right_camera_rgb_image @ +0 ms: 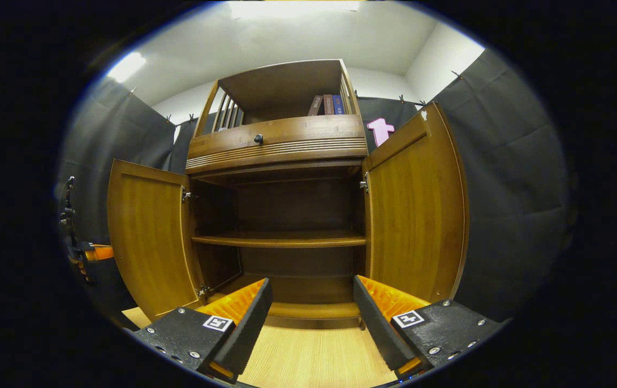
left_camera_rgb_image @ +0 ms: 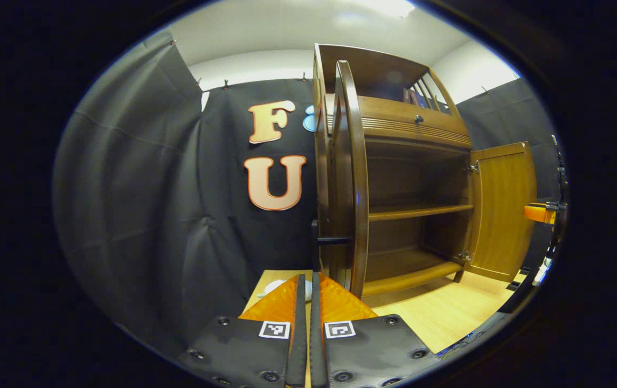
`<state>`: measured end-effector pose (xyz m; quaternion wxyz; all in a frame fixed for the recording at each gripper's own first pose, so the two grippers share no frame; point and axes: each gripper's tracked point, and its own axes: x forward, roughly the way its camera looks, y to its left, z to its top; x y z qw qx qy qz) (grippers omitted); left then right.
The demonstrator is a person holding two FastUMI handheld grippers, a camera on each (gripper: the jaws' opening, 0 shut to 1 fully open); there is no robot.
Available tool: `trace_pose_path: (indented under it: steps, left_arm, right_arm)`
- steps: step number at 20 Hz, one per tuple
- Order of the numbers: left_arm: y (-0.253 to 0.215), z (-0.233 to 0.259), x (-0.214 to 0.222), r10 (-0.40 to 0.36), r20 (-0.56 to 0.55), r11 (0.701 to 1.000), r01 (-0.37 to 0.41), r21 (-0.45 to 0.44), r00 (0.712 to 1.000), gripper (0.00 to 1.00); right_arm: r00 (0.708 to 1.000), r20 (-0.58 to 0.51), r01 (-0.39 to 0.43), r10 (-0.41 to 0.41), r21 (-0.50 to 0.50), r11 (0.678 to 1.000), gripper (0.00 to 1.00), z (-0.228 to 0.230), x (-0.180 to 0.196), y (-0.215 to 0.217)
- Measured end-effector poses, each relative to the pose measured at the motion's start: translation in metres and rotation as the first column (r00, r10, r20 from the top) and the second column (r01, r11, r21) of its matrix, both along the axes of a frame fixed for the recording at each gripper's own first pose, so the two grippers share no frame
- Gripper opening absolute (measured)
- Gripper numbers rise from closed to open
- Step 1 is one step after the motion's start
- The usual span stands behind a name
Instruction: Open the right door of the double-door shoe cabinet with the right hand, and open the left door with the left hand.
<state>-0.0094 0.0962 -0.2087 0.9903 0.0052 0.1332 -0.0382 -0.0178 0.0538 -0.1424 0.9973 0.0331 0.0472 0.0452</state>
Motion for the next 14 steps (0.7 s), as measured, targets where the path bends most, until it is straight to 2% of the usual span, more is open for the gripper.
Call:
trace_pose_path:
  steps: [5, 7, 8, 10, 14]
  left_arm:
    - [-0.006, 0.053, -0.021, 0.064, 0.047, 0.998, -0.063, -0.009, 0.997, 0.09]
    - [-0.020, 0.073, -0.026, 0.059, 0.063, 0.998, -0.059, -0.013, 0.996, 0.18]
    - [-0.028, 0.080, -0.027, 0.052, 0.065, 0.998, -0.050, -0.027, 0.997, 0.36]
    - [-0.043, 0.093, -0.027, 0.042, 0.061, 0.997, -0.038, -0.064, 0.997, 0.25]
    - [-0.065, 0.108, -0.023, 0.038, 0.053, 0.994, -0.032, -0.101, 0.998, 0.46]
  right_arm:
    - [1.000, 0.021, 0.016, -0.015, -0.007, 1.000, 0.92, 0.014, -0.007, -0.012]
    - [0.999, 0.032, 0.025, -0.024, -0.012, 1.000, 0.92, 0.023, -0.011, -0.019]
    - [0.999, 0.037, 0.028, -0.028, -0.016, 0.999, 0.92, 0.028, -0.013, -0.022]
    - [0.998, 0.047, 0.033, -0.031, -0.035, 0.999, 0.92, 0.039, -0.015, -0.027]
    - [0.997, 0.076, 0.031, -0.024, -0.090, 0.995, 0.92, 0.071, -0.022, -0.032]
